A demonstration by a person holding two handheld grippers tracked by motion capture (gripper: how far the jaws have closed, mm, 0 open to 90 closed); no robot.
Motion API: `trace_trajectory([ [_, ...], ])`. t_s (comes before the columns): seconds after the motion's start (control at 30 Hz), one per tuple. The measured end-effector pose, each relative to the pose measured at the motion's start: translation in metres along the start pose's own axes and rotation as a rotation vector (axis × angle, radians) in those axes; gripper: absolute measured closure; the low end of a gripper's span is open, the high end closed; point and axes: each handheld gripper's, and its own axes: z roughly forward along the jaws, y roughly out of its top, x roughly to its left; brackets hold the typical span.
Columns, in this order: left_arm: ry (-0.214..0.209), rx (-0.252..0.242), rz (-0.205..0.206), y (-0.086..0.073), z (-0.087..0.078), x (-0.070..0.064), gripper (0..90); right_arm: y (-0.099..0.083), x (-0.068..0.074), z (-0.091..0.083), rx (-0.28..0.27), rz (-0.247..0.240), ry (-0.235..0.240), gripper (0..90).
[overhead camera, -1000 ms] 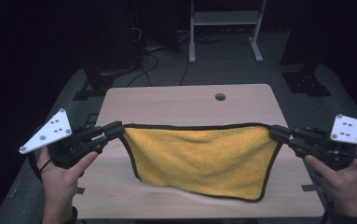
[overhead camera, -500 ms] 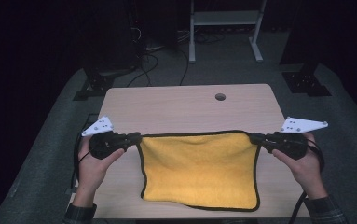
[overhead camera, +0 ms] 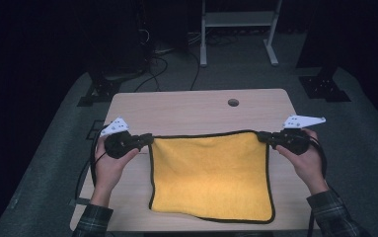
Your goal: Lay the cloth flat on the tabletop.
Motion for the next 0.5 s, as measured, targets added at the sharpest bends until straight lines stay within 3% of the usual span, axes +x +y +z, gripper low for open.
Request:
trace_trajectory([
  [0.13, 0.012, -0.017, -0.015, 0.003, 0.013, 0.014, 80.7, 0.002, -0.011, 0.014, 0.014, 0.02, -0.014, 81.6],
  [0.5, 0.041, 0.008, -0.027, -0.003, 0.037, 0.031, 80.6, 0.003, -0.028, 0.038, 0.038, 0.053, -0.036, 81.5],
])
